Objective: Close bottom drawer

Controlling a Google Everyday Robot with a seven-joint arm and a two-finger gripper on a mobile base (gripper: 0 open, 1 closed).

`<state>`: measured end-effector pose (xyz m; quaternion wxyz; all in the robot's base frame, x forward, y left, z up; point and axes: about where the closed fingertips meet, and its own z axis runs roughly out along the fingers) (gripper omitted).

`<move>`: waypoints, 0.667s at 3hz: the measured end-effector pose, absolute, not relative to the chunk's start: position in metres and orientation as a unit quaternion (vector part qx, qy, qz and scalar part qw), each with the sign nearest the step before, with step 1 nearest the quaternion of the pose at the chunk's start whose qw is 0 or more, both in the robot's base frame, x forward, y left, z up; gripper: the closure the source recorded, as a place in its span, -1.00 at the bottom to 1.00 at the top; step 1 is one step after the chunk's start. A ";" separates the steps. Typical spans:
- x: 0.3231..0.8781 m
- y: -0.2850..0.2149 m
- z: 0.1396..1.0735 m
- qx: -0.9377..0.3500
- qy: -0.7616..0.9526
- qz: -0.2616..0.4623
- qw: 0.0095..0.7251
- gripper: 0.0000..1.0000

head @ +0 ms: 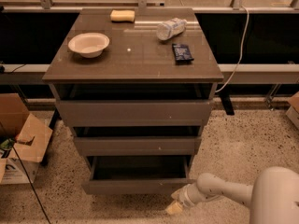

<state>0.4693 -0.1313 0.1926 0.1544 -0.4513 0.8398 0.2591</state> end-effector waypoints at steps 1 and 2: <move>0.493 -0.132 0.182 -0.447 0.838 0.260 0.172 0.30; 0.515 -0.131 0.182 -0.458 0.832 0.238 0.203 0.76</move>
Offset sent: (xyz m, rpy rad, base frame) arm 0.0933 -0.0038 -0.0061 -0.0343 -0.2835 -0.0437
